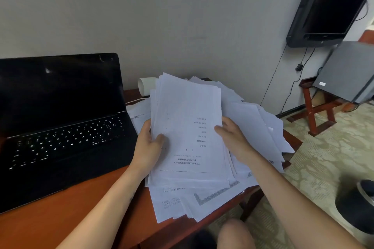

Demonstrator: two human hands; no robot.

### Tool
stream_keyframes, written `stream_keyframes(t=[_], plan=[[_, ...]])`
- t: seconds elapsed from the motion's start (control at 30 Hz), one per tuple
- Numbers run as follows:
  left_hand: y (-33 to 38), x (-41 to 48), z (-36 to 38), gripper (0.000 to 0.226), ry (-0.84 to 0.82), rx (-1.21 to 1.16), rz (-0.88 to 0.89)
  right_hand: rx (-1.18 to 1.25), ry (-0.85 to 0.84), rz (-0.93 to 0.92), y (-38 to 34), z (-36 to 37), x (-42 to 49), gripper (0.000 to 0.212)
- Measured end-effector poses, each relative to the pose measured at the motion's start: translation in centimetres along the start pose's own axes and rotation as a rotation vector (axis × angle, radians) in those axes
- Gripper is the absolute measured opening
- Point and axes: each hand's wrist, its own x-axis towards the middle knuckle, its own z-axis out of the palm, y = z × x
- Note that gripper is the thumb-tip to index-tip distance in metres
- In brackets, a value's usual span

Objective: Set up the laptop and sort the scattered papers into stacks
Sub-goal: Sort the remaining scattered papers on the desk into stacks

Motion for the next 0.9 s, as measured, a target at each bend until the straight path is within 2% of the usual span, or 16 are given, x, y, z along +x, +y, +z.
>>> stream_keyframes(t=[0.1, 0.33, 0.43, 0.6, 0.7, 0.9], plan=[[-0.4, 0.2, -0.2, 0.046, -0.007, 0.016, 0.007, -0.031, -0.03, -0.032, 0.3, 0.4, -0.3, 0.036], [1.6, 1.3, 0.4, 0.046, -0.021, 0.008, 0.032, 0.085, 0.133, -0.185, -1.7, -0.3, -0.4, 0.031], [4.6, 2.3, 1.3, 0.047, 0.003, 0.019, 0.125, 0.154, 0.195, -0.277, -4.2, -0.9, -0.3, 0.03], [10.2, 4.1, 2.5, 0.051, 0.059, 0.058, 0.378, 0.258, 0.278, -0.432, -8.5, -2.2, 0.0, 0.029], [11.5, 4.2, 3.0, 0.055, 0.068, 0.084, 0.47, 0.285, 0.291, -0.466, -9.3, -2.7, -0.1, 0.024], [8.3, 3.3, 3.5, 0.047, 0.091, 0.023, 0.318, 0.266, 0.261, -0.332, -6.6, -1.7, -1.0, 0.018]])
